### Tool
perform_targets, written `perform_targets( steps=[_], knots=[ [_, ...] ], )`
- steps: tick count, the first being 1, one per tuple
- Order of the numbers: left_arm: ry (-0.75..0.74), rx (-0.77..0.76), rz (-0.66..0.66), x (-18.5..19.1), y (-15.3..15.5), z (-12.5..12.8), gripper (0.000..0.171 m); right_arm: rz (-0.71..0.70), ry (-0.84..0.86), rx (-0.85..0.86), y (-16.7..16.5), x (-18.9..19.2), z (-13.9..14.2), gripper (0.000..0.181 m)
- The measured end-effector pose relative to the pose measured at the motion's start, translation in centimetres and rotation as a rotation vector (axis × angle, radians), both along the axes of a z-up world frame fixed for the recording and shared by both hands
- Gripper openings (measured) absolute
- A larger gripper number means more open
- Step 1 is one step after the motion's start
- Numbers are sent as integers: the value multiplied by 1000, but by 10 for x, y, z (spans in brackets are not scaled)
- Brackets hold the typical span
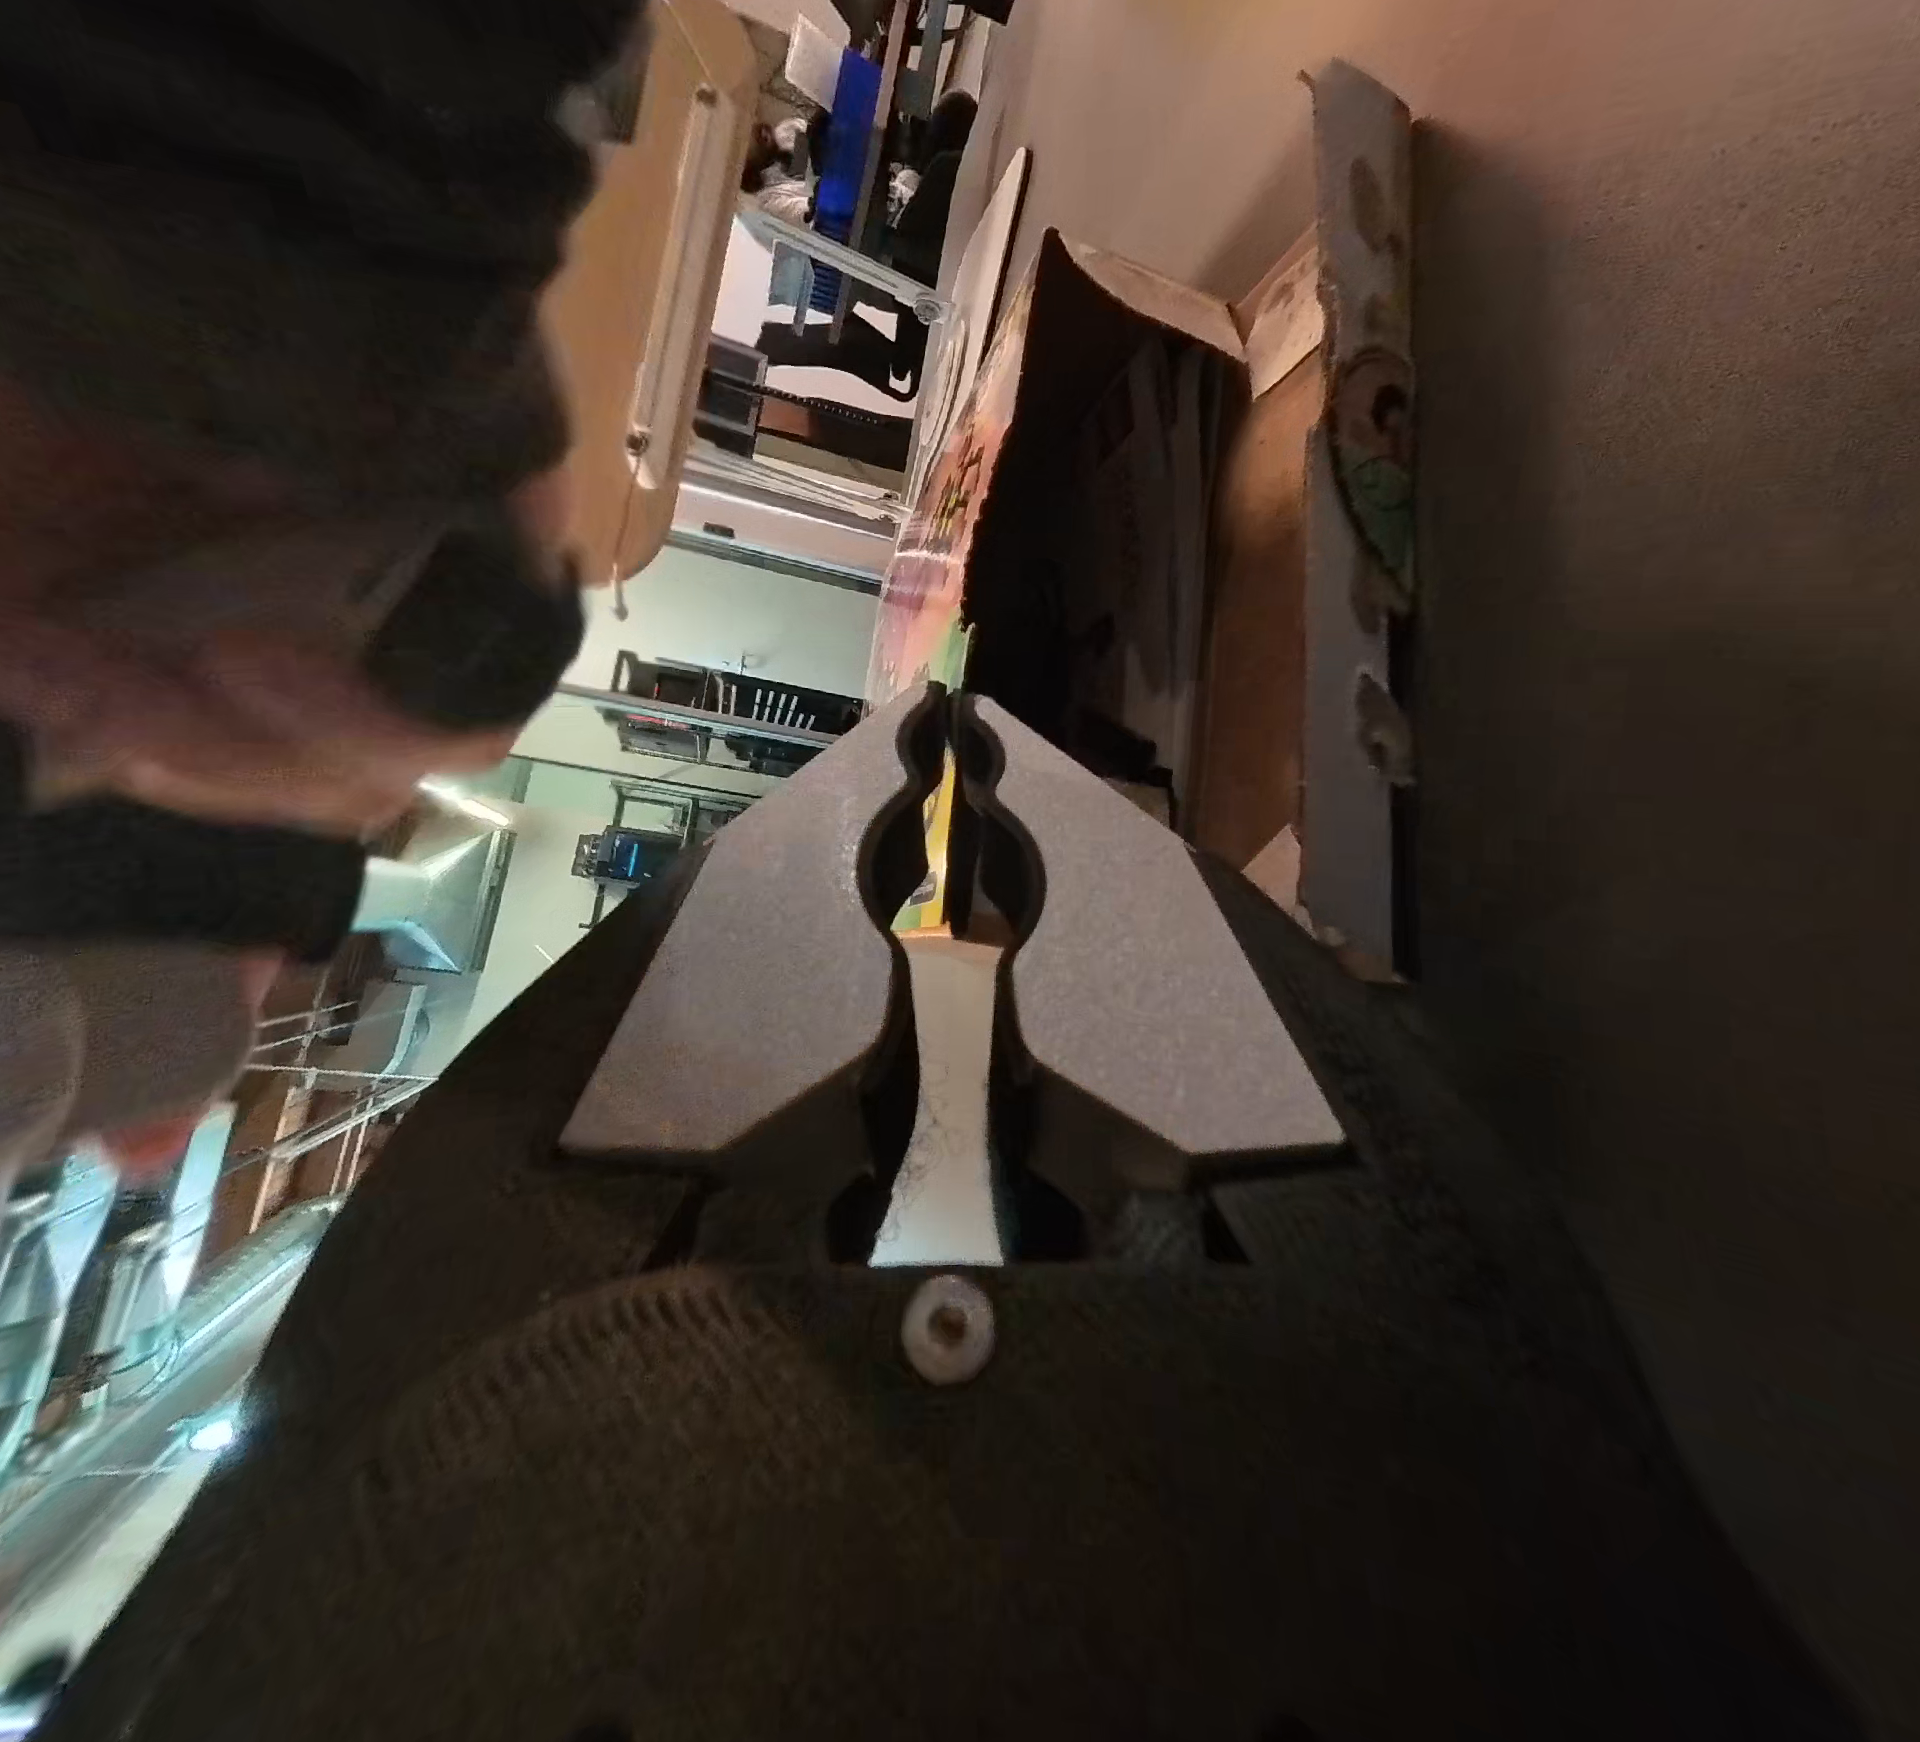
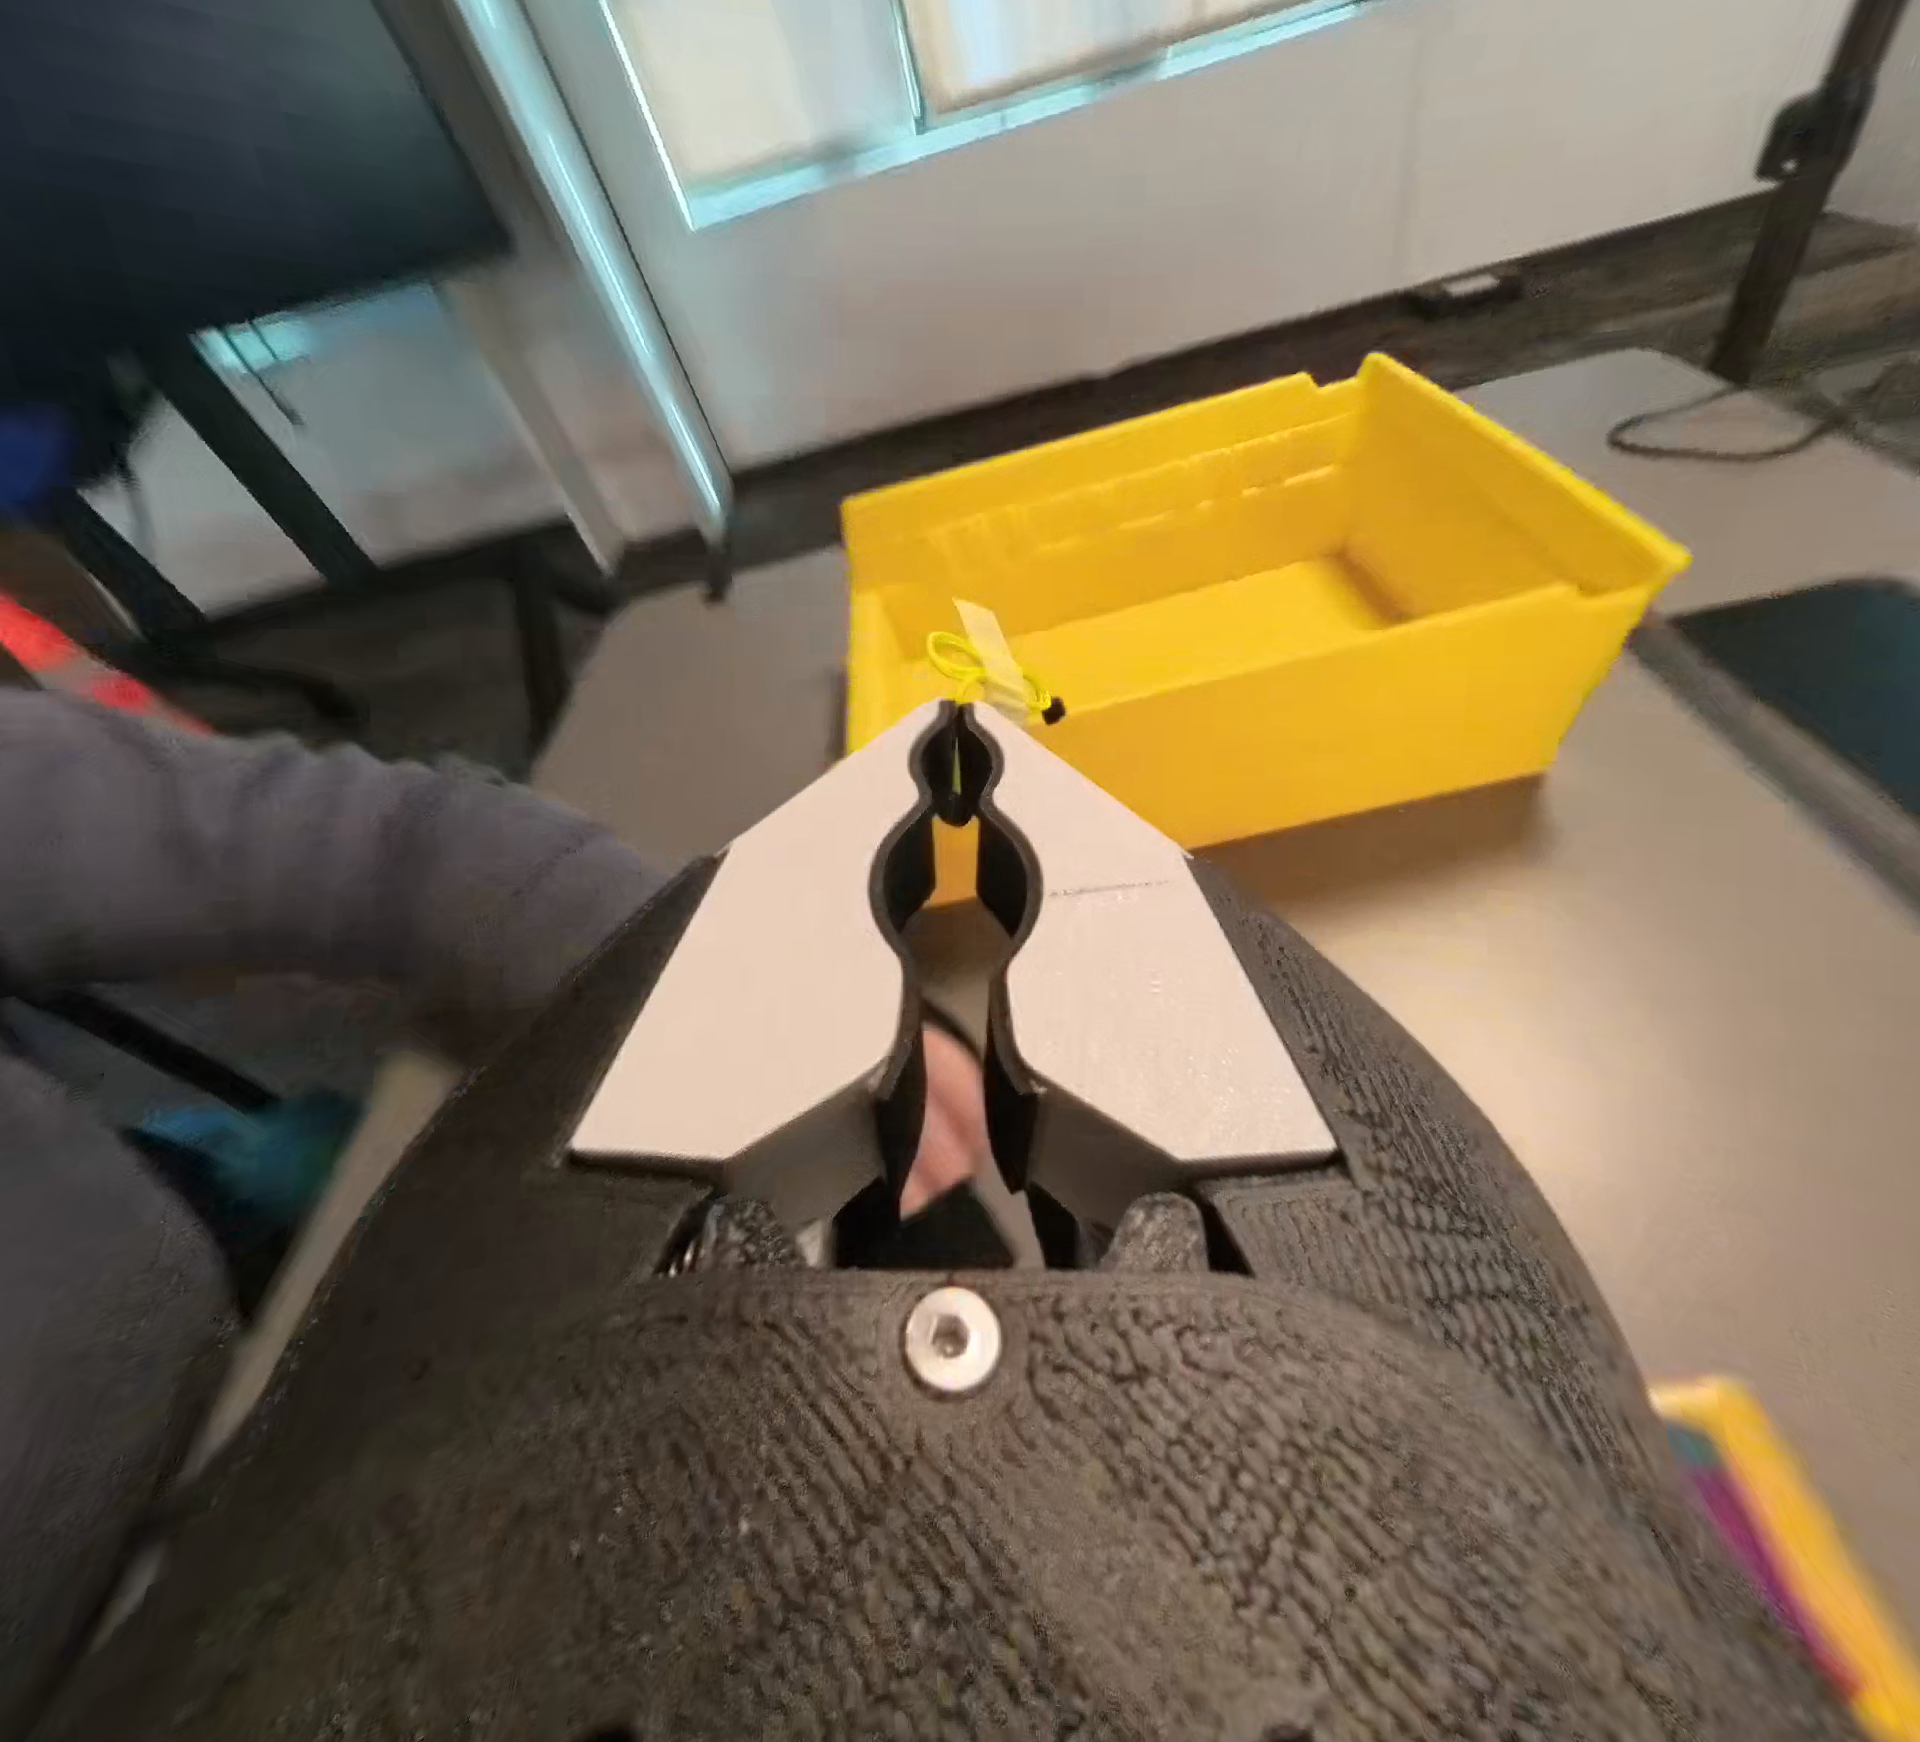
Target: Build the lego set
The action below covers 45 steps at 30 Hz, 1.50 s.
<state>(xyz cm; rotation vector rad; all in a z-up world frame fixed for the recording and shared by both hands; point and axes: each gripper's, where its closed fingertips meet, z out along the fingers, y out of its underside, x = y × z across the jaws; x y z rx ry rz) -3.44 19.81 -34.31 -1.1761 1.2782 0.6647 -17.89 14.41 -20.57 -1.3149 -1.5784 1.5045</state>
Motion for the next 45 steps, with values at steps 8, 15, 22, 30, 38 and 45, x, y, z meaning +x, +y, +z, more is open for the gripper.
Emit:
perform_targets(
  steps=[8,15,22,30,38,45],
  knots=[
    [-8,-9,-3,-2,-1,-1,1,118,-197,422,-43,-97,-39,0],
    [-11,-13,-4,-2,-2,-2,2,74,-289,515,-48,-122,-69,23],
    [-15,-20,-5,-2,-2,-3,2,-126,-112,467,-18,-67,-24,30],
    [-190,-37,29,-8,4,14,1,-418,16,653,20,83,-13,30],
    [-370,-74,54,-18,10,27,1,-447,-273,1057,31,155,-116,27],
    [-296,-26,35,-12,5,28,0,-436,-511,1257,54,163,-143,20]
  ],
)
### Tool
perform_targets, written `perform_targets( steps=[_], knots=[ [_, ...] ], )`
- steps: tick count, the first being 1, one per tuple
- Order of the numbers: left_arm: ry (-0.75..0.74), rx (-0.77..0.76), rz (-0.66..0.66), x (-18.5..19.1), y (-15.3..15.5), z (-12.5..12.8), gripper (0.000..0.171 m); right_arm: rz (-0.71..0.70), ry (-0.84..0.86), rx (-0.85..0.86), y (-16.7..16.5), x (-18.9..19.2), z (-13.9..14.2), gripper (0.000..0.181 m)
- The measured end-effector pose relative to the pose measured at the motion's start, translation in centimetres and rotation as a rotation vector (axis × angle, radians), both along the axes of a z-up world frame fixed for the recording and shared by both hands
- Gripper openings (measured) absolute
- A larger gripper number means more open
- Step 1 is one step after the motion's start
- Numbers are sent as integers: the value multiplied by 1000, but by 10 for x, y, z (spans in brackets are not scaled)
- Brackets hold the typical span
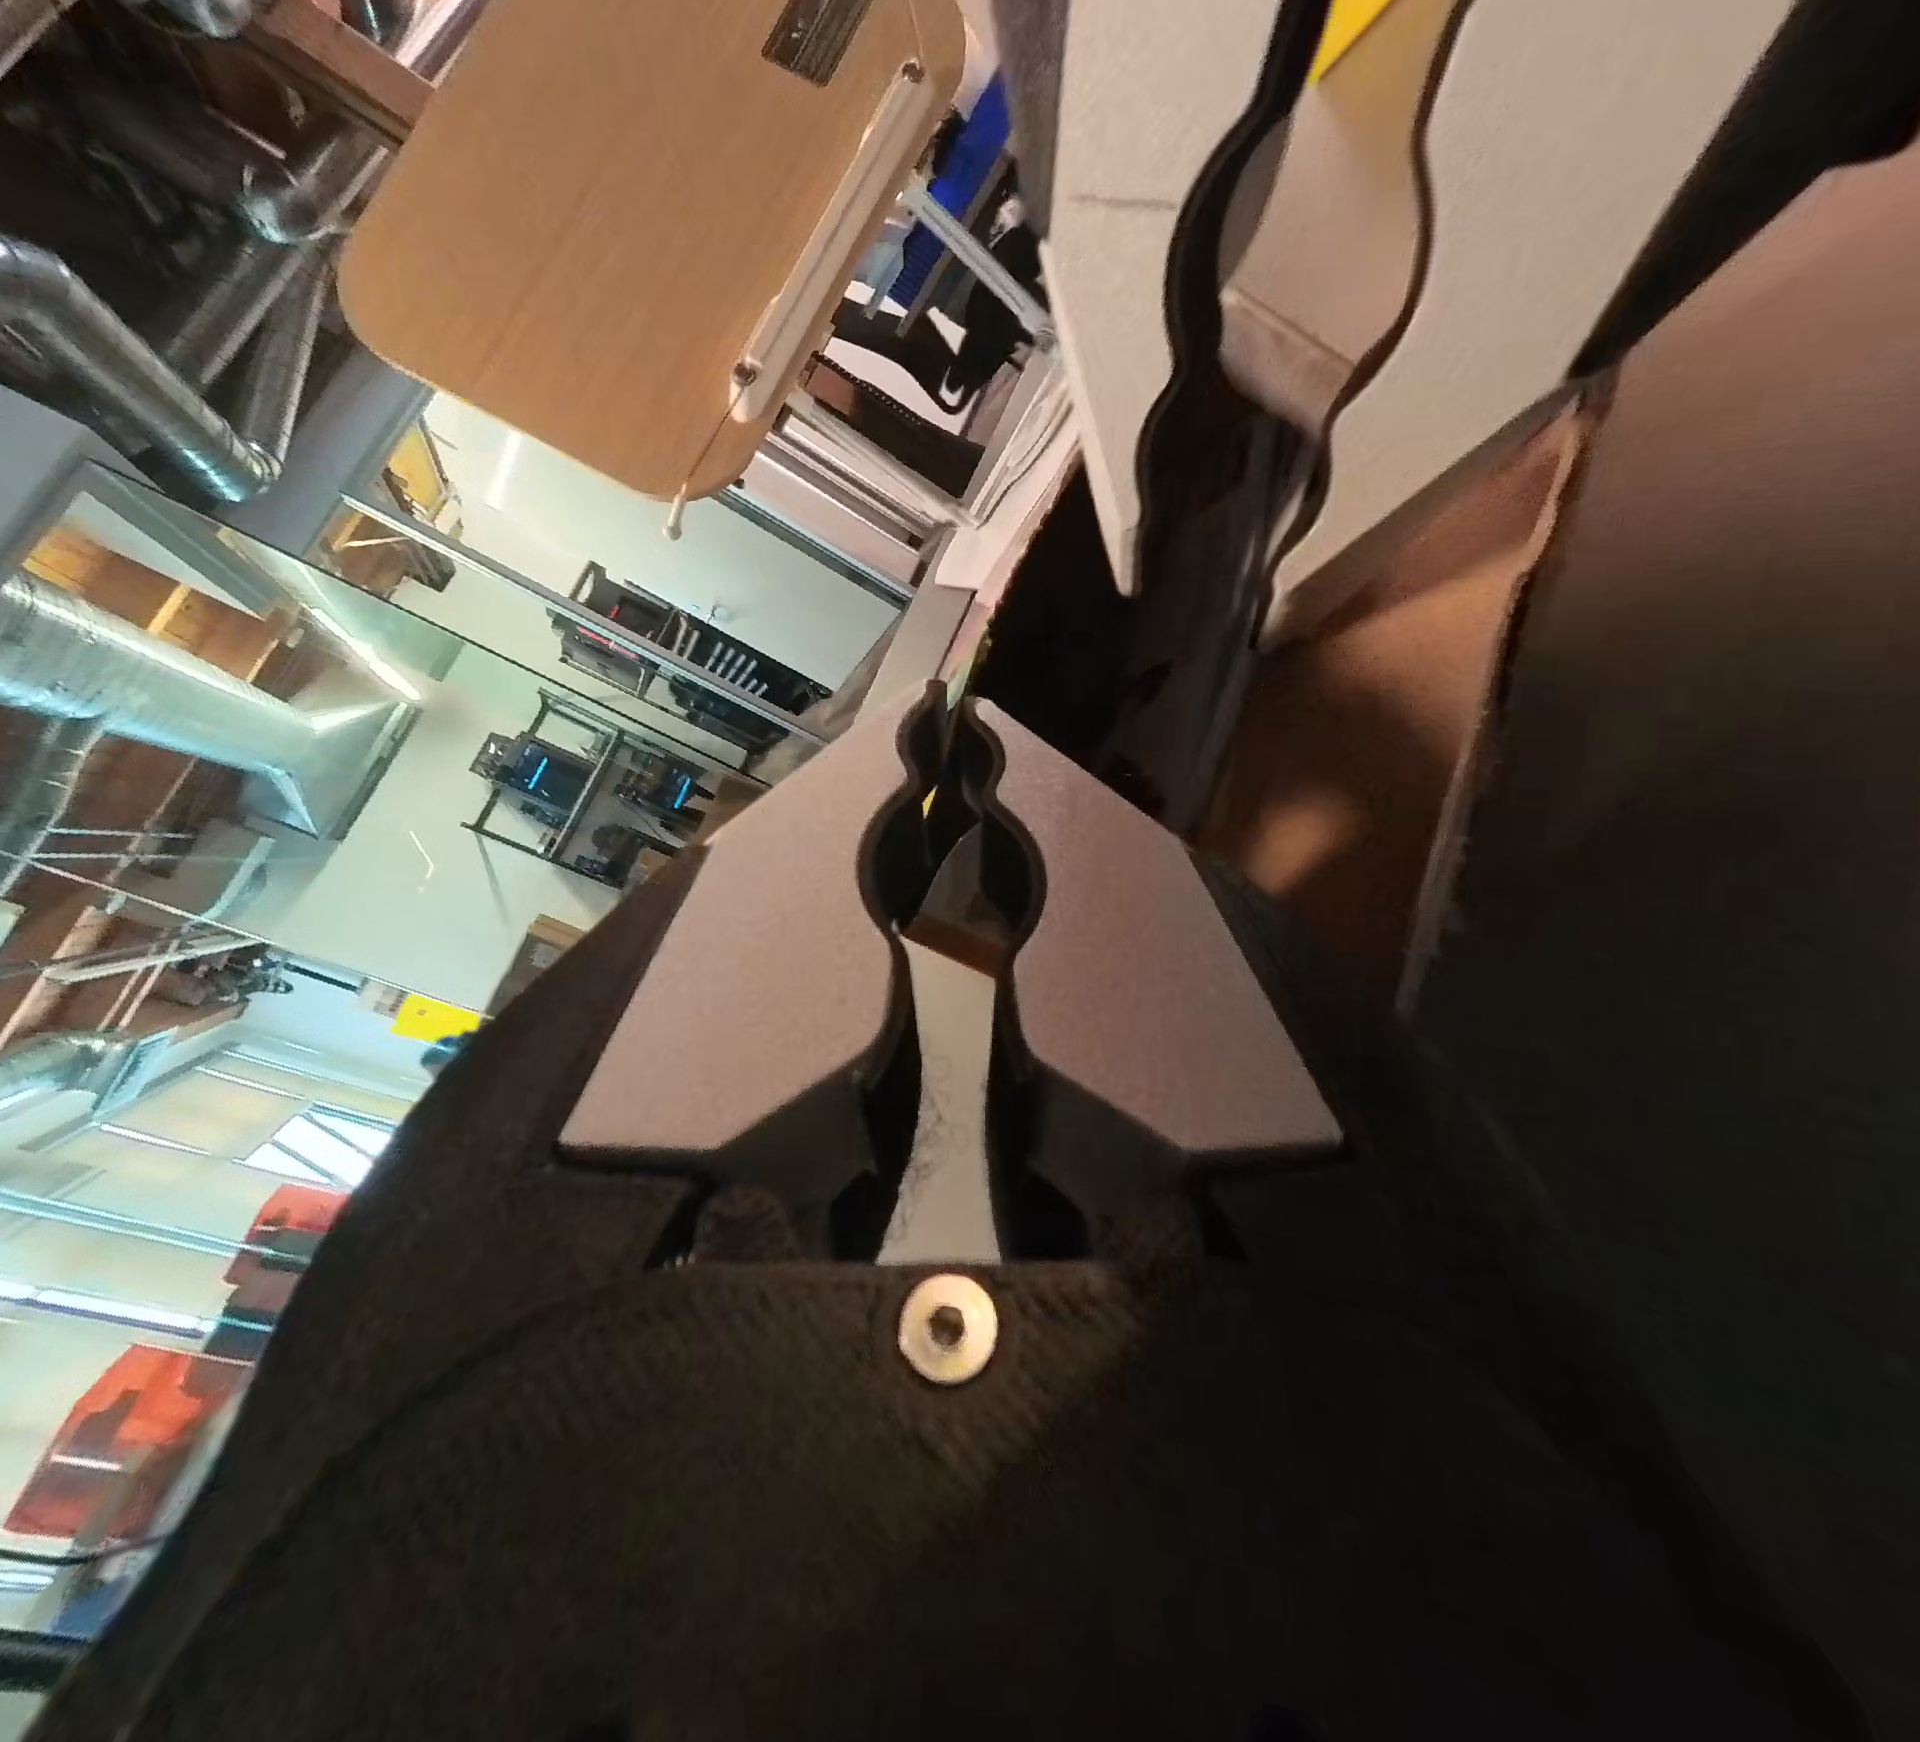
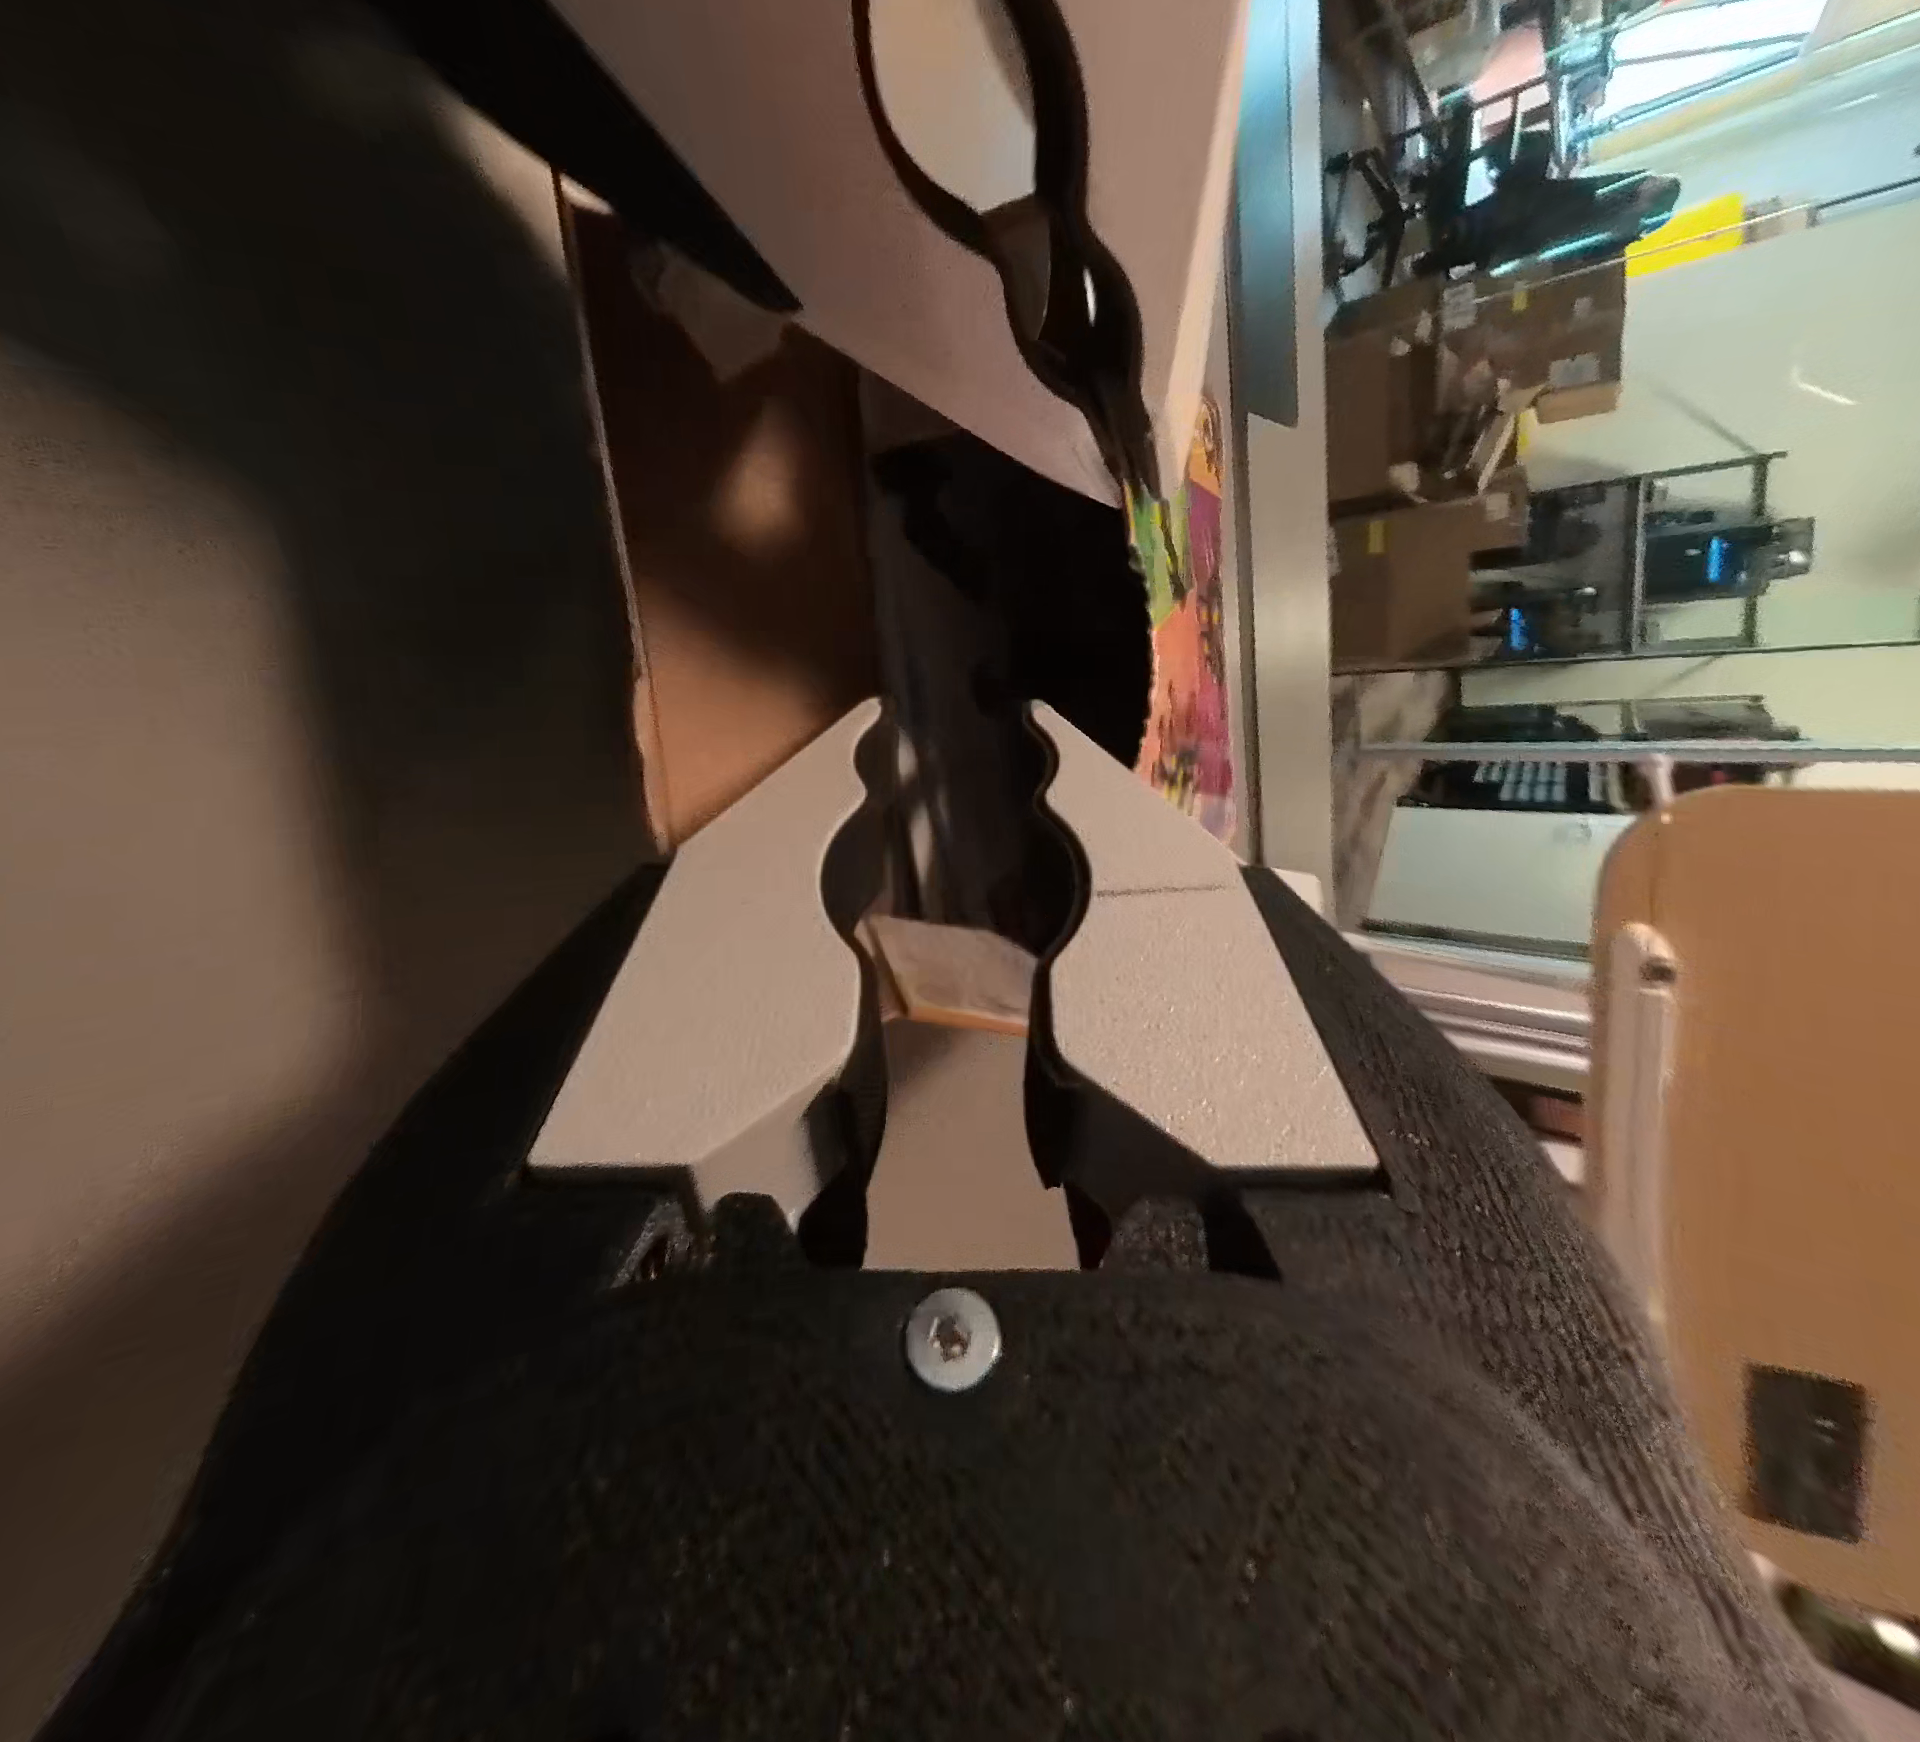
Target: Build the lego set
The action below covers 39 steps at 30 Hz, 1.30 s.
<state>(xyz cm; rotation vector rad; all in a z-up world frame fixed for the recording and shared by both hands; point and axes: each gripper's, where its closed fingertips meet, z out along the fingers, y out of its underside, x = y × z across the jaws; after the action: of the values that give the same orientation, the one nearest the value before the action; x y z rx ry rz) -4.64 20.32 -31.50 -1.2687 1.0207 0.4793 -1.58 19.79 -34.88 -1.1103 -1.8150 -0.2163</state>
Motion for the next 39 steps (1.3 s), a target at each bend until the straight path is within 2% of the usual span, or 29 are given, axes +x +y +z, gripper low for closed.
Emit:
perform_targets(
  steps=[7,16,23,30,34,35,37,39],
  knots=[
    [139,55,-31,9,-7,-5,0,28,-249,117,0,10,-20,8],
    [137,50,-11,5,-5,-5,0,37,-239,369,9,6,-11,0],
    [138,53,15,3,-3,-4,0,65,-100,251,-8,8,1,0],
    [120,34,45,-3,1,-5,0,157,-17,58,-44,13,3,0],
    [122,36,34,-1,0,-4,0,71,39,45,-27,11,8,2],
    [126,39,29,0,-1,-5,0,50,16,42,-21,10,4,16],
    [143,49,14,3,-3,-5,0,19,-42,17,-12,8,-4,30],
    [177,57,-3,7,-5,-8,0,17,-88,-27,-11,6,-9,26]
  ],
)
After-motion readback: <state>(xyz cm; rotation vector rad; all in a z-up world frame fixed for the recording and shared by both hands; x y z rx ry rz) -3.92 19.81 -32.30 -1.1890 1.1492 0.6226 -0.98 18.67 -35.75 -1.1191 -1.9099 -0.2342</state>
